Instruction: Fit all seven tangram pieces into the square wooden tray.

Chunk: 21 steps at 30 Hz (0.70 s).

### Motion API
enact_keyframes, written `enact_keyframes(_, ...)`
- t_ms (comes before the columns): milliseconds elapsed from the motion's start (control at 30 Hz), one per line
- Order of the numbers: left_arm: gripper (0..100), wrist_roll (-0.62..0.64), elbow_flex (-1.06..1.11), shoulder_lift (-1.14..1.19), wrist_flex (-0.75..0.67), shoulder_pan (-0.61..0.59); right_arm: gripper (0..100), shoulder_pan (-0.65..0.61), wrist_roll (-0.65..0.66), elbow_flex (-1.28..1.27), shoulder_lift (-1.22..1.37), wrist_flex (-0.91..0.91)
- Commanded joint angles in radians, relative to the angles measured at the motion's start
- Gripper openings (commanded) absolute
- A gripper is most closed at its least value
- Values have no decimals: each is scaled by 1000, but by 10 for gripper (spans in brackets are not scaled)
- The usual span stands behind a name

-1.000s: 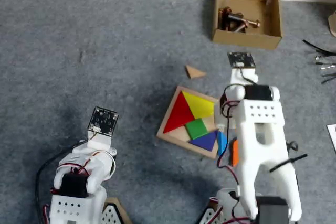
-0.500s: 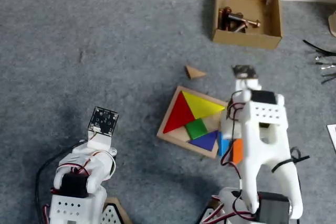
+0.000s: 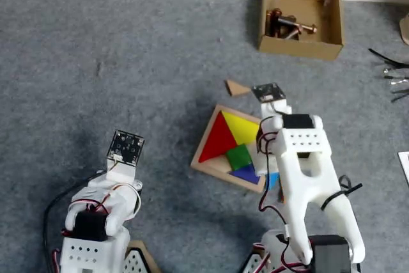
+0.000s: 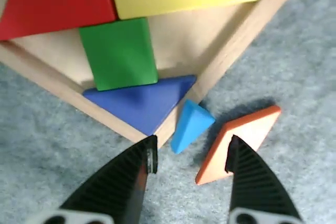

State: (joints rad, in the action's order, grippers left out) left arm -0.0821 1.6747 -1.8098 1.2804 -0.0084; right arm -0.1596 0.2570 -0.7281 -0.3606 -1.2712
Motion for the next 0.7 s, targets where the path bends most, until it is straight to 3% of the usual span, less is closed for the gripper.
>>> enact_keyframes(0,11,11,21,-15,3,-15,206,-13,12,-31,-13,41)
enact_keyframes(500,11,11,21,-15,3,-15,205,-8,14,-136,-12,199)
enact_keyframes(667,11,11,21,-15,3,-15,152,-8,15,-159,-12,214)
